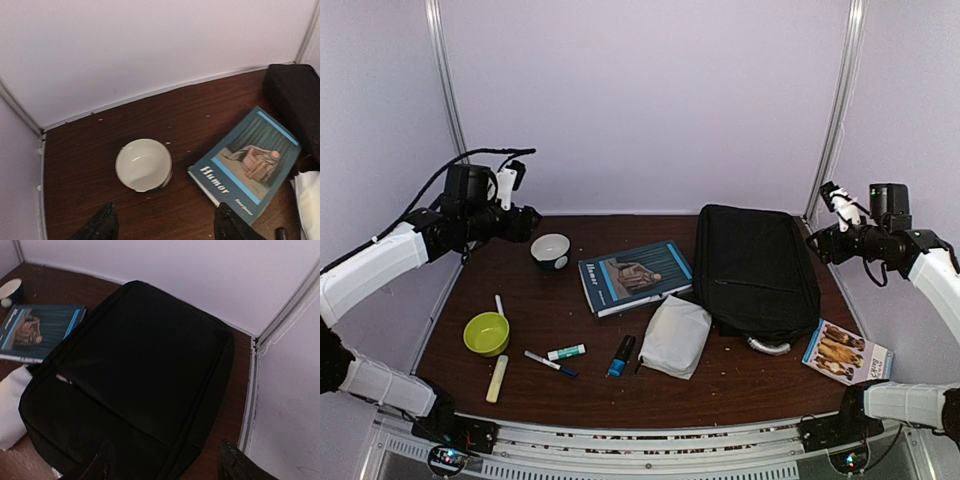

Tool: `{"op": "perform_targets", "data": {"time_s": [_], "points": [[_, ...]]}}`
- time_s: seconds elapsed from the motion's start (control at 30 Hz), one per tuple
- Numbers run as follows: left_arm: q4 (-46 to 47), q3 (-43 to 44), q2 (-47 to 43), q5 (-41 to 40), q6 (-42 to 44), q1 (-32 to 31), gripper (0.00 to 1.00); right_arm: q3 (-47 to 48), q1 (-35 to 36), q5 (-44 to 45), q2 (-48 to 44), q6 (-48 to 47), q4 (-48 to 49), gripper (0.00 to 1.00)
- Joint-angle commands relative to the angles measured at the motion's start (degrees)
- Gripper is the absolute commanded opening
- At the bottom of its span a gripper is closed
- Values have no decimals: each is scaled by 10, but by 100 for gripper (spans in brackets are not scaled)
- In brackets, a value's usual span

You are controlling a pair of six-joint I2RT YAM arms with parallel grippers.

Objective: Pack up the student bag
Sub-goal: Adjust the student bag at the corner of the board.

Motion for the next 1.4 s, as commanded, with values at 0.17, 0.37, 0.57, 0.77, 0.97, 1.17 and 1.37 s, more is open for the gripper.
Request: {"op": "perform_targets", "data": {"time_s": [0.17, 0.37, 0.57, 0.77, 0.97, 1.17, 1.37], "points": [[97, -3, 72, 152, -45, -140, 66, -60, 86, -78, 14, -247, -169, 53], [116, 13, 145, 144, -74, -218, 68, -110, 190, -36, 49, -324, -158, 50], [67, 59, 236, 165, -139, -243, 58, -100, 271, -21, 114, -351, -148, 51], [49, 71, 272, 166, -137, -262, 58, -117, 315, 58, 141, -335, -101, 61], [37, 88, 288, 159, -133, -264, 58, -128, 316, 111, 138, -315, -58, 57], [24, 101, 287, 130, -131, -264, 59, -112, 310, 127, 175, -278, -29, 51], [29, 107, 296, 114, -133, -264, 59, -88, 307, 167, 222, -259, -5, 36]]}}
